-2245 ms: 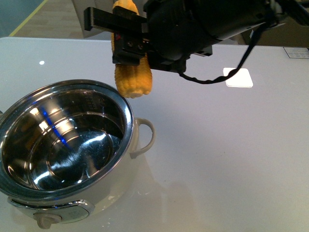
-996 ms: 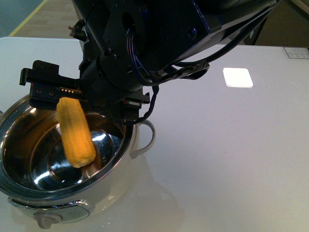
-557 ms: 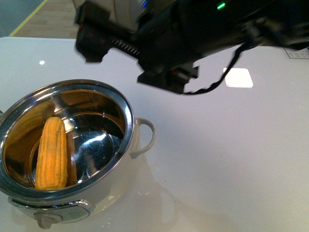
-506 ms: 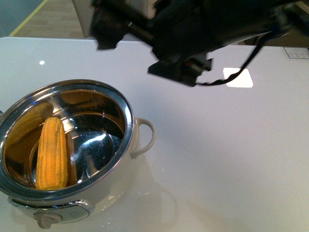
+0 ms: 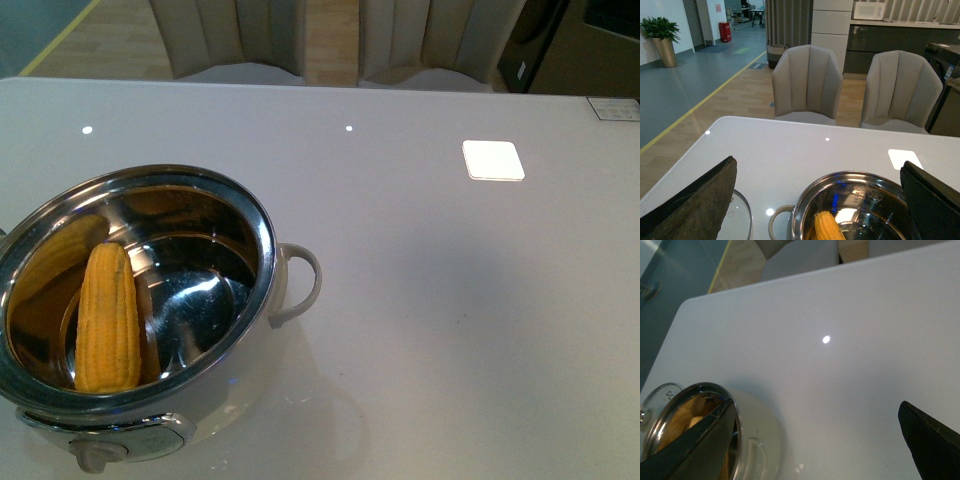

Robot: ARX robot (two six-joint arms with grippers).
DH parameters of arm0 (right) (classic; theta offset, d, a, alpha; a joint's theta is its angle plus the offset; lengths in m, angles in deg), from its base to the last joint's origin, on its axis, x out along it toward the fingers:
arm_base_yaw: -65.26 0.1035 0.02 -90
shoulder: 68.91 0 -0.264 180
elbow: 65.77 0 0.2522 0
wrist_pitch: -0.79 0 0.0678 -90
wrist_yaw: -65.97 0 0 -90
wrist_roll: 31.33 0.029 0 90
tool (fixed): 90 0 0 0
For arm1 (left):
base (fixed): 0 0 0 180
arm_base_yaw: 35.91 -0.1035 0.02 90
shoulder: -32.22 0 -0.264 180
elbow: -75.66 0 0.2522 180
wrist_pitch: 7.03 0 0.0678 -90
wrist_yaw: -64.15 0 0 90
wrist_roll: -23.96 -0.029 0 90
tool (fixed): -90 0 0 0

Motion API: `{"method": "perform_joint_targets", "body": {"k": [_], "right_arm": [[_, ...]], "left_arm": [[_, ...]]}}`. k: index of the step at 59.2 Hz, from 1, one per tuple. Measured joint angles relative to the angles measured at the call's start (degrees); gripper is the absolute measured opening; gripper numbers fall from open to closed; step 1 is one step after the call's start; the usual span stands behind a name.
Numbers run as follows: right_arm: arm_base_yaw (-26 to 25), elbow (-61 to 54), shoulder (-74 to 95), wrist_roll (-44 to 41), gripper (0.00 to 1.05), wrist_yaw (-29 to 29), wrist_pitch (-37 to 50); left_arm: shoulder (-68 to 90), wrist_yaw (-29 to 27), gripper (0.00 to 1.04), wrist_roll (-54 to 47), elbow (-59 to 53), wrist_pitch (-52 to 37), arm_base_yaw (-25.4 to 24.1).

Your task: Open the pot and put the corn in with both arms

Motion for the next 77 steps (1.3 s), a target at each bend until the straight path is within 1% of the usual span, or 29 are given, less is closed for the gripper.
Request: {"method": "perform_joint_targets", "body": {"k": [10,20,27,29,30,31,33,34,35,36,38,39,41,45,46,47,52,53,58,60,66,72,77], "right_arm": [[-1.4,-4.5,-12.1,-2.5,0.96,-3.8,-5.1],[-4.2,-6.6,-23.5,-2.9,0.96,-5.0,-11.8],[-5.0,-8.7,-30.2,-3.3,0.95,-6.4,-16.5],[-5.2,-10.9,-32.2,-5.6,0.91,-8.2,-13.0],[-5.4,-12.7,-33.7,-7.0,0.88,-8.3,-9.8],[-5.7,-13.5,-34.4,-7.8,0.86,-8.2,-8.4],[-7.1,-16.6,-37.7,-10.4,0.79,-7.3,-3.8],[-7.7,-17.2,-38.6,-10.8,0.78,-6.5,-3.4],[-9.2,-18.2,-40.3,-11.7,0.74,-4.4,-3.2],[-9.9,-18.6,-41.1,-11.9,0.72,-3.5,-3.3],[-12.7,-20.2,-44.3,-13.3,0.65,-1.2,-3.8],[-13.2,-20.5,-44.9,-13.4,0.63,-1.0,-3.8],[-14.6,-21.4,-46.6,-14.1,0.56,-1.0,-4.0],[-15.2,-22.3,-47.8,-14.8,0.46,-0.6,-4.2],[-15.2,-22.7,-48.3,-15.0,0.41,-0.4,-4.3],[-15.2,-22.8,-48.4,-15.0,0.39,-0.3,-4.3],[-15.3,-23.7,-49.6,-15.5,0.23,-0.4,-4.7],[-15.3,-23.8,-49.7,-15.6,0.21,-0.4,-4.8],[-15.3,-24.3,-51.1,-15.8,0.05,-0.4,-5.2],[-15.3,-24.5,-51.6,-16.1,0.02,-0.4,-5.4],[-15.3,-25.5,-53.5,-16.1,0.02,-0.4,-6.4],[-15.3,-26.1,-60.0,-16.1,0.02,-0.2,-13.8],[-15.4,-26.7,-63.0,-16.1,0.02,-0.2,-14.4]], "left_arm": [[0.0,0.0,0.98,0.0,0.0,0.0,0.0],[0.0,0.0,0.98,0.0,0.0,0.0,0.0],[0.0,0.0,0.98,0.0,0.0,0.0,0.0],[0.0,0.0,0.98,0.0,0.0,0.0,0.0],[0.0,0.0,0.98,0.0,0.0,0.0,0.0],[0.0,0.0,0.98,0.0,0.0,0.0,0.0],[0.0,0.0,0.98,0.0,0.0,0.0,0.0],[0.0,0.0,0.98,0.0,0.0,0.0,0.0],[0.0,0.0,0.98,0.0,0.0,0.0,0.0],[0.0,0.0,0.98,0.0,0.0,0.0,0.0],[0.0,0.0,0.98,0.0,0.0,0.0,0.0],[0.0,0.0,0.98,0.0,0.0,0.0,0.0],[0.0,0.0,0.98,0.0,0.0,0.0,0.0],[0.0,0.0,0.98,0.0,0.0,0.0,0.0],[0.0,0.0,0.98,0.0,0.0,0.0,0.0],[0.0,0.0,0.98,0.0,0.0,0.0,0.0],[0.0,0.0,0.98,0.0,0.0,0.0,0.0],[0.0,0.0,0.98,0.0,0.0,0.0,0.0],[0.0,0.0,0.98,0.0,0.0,0.0,0.0],[0.0,0.0,0.98,0.0,0.0,0.0,0.0],[0.0,0.0,0.98,0.0,0.0,0.0,0.0],[0.0,0.0,0.98,0.0,0.0,0.0,0.0],[0.0,0.0,0.98,0.0,0.0,0.0,0.0]]}}
